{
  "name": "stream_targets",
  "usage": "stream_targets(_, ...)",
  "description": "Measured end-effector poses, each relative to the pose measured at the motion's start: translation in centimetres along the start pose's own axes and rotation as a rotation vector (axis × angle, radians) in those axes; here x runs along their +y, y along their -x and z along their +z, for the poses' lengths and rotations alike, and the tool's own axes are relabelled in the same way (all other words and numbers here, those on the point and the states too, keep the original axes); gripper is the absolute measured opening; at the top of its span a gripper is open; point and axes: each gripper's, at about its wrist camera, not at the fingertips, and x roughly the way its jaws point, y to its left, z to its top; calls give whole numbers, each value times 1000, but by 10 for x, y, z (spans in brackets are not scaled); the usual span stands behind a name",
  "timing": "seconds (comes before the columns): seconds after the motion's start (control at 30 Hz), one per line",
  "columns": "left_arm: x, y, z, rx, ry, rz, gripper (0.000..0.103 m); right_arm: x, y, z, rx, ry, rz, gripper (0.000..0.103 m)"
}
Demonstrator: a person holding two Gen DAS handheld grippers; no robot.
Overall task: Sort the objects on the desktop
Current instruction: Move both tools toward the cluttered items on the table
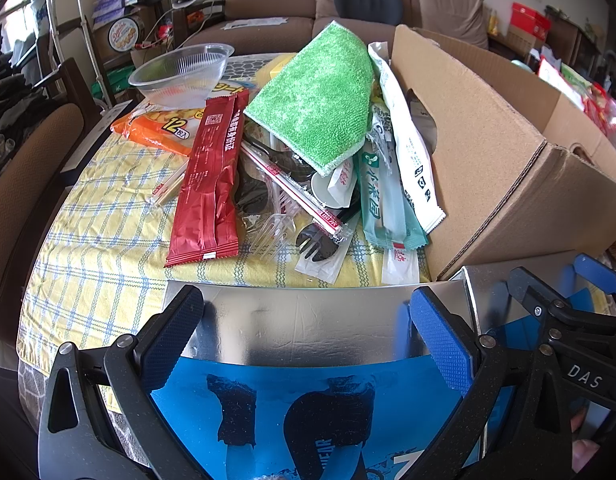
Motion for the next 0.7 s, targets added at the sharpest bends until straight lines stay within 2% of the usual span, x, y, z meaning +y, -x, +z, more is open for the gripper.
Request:
stream_targets(0.2,0,0,3,25,-16,-10,103,1,2,2,8,0,-7,103)
stream_targets(0.37,5,5,9,61,-30,-58,103,3,14,5,-1,6,-34,103)
stream_targets(0.5,16,27,19,-5,-48,-75,103,7,33,16,-21,11,-14,103)
stream_targets(0.7,51,51,40,-67,-64,-52,103,31,65,39,-48,58,11,103)
